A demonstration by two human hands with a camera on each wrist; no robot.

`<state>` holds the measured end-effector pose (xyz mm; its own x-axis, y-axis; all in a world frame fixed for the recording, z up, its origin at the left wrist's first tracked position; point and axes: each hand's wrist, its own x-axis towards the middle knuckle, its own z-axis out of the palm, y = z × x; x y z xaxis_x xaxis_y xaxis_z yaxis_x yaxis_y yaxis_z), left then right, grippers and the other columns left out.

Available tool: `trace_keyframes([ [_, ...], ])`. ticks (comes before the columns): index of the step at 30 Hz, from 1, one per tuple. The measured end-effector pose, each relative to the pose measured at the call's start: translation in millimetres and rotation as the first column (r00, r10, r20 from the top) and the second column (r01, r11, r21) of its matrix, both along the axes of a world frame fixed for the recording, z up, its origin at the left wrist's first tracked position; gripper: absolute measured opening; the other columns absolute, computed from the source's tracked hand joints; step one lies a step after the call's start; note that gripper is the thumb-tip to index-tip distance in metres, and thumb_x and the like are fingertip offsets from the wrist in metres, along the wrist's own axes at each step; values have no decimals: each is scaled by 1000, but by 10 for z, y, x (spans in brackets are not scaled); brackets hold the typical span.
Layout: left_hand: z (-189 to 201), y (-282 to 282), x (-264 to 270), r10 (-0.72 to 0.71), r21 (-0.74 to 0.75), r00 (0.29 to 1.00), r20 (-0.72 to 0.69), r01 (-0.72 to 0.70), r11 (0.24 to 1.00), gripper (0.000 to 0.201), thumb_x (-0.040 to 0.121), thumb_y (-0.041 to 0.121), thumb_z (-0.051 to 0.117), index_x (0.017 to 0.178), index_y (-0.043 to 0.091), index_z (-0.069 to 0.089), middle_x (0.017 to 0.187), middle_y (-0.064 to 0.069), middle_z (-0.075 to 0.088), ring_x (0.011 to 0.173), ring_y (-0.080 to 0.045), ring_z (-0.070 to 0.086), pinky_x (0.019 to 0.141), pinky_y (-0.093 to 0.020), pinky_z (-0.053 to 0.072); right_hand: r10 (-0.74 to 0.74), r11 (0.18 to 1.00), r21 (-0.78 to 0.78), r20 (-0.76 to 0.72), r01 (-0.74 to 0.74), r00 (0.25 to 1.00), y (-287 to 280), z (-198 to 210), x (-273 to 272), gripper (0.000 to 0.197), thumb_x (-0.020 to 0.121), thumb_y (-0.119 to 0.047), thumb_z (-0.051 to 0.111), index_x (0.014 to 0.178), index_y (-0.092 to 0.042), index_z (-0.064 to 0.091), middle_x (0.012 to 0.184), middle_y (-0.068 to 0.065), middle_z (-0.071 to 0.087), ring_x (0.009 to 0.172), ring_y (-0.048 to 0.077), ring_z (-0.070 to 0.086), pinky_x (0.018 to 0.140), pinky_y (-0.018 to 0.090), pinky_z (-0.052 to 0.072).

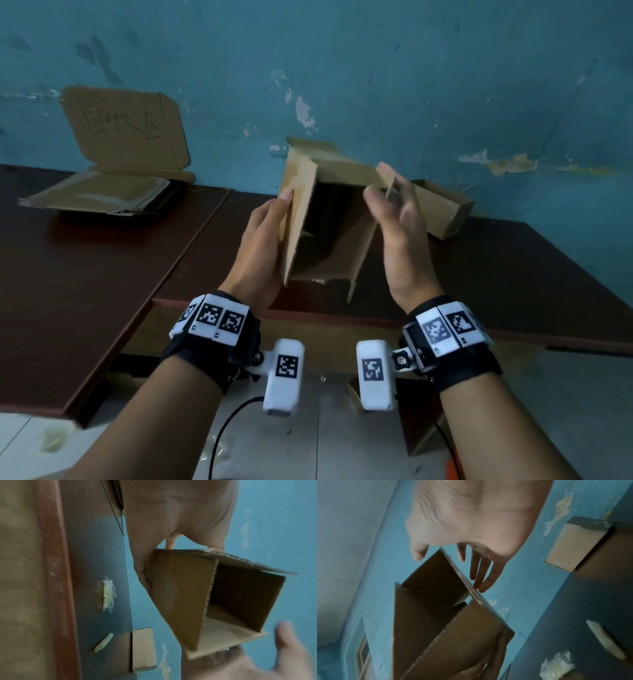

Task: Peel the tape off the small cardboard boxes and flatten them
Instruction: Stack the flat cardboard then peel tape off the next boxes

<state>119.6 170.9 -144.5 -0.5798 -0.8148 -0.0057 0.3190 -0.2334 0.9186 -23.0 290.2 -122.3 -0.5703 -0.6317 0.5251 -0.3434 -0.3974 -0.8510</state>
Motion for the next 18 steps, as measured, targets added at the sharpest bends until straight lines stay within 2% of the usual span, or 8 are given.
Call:
trace_keyframes([
  [3, 90, 67, -6, -54, -76, 998, -17, 53, 996, 67, 110, 58, 52, 154, 8, 49, 126, -23, 74, 110, -40, 77, 80, -51, 65, 149, 989, -4, 22, -149, 989, -11, 23, 12, 83, 100, -74, 57, 157, -14, 56, 155, 4, 65, 151, 21, 55, 132, 55, 34],
  [6, 84, 102, -33, -53, -288, 998, 36, 61, 956, 38, 121, 18, 36, 135, -15, 47, 79, -19, 61, 72, -18, 77, 63, -26, 60, 227, 972, 38, 75, -230, 971, 7, 36, 59, 91, 94, -87, 54, 159, -23, 57, 165, -1, 56, 159, 17, 45, 136, 56, 25],
  [7, 66, 122, -30, -71, -335, 995, 65, 89, 938, 27, 120, 7, 33, 130, -9, 52, 80, -18, 65, 63, 0, 66, 63, -17, 55, 269, 961, 33, 109, -273, 957, 19, 36, 72, 98, 90, -90, 57, 162, -23, 53, 168, -1, 54, 160, 16, 43, 137, 55, 23],
  [9, 32, 179, -2, -92, -382, 988, 122, 132, 914, 36, 117, -5, 28, 131, 16, 54, 90, -9, 77, 94, -15, 76, 91, -19, 38, 322, 942, 37, 171, -333, 931, 32, 48, 100, 116, 80, -92, 66, 168, -20, 43, 171, 4, 49, 162, 21, 40, 137, 57, 23],
  [10, -28, 160, 6, -95, -425, 984, 153, 152, 892, 36, 116, -8, 28, 135, 11, 51, 88, -10, 75, 76, -5, 78, 60, -24, 63, 326, 939, 52, 186, -340, 927, 37, 64, 138, 120, 79, -92, 68, 170, -19, 40, 172, 6, 47, 163, 24, 39, 136, 59, 22],
  [12, -93, 156, 6, -65, -502, 972, 227, 174, 848, 30, 114, -12, 31, 142, -12, 41, 91, -17, 62, 72, 4, 73, 63, -16, 59, 304, 942, 87, 186, -324, 934, 52, 52, 157, 118, 82, -91, 65, 172, -20, 36, 175, 8, 43, 165, 26, 35, 136, 61, 21],
  [15, -168, 135, -37, -2, -525, 965, 261, 144, 839, 29, 119, 2, 31, 140, -10, 46, 116, -29, 61, 106, -16, 76, 94, -39, 65, 223, 962, 117, 177, -246, 958, 109, 76, 166, 70, 107, -69, 37, 161, -26, 50, 169, 2, 51, 155, 7, 47, 135, 45, 31],
  [18, -193, 90, -100, 102, -547, 977, 189, 18, 837, 54, 121, 42, 27, 172, 30, 14, 176, -1, 29, 163, -18, 30, 133, -55, 27, 215, 956, 148, 232, -253, 949, 63, 52, 137, 53, 117, -52, 15, 143, -37, 59, 151, -10, 67, 138, -5, 60, 125, 31, 44],
])
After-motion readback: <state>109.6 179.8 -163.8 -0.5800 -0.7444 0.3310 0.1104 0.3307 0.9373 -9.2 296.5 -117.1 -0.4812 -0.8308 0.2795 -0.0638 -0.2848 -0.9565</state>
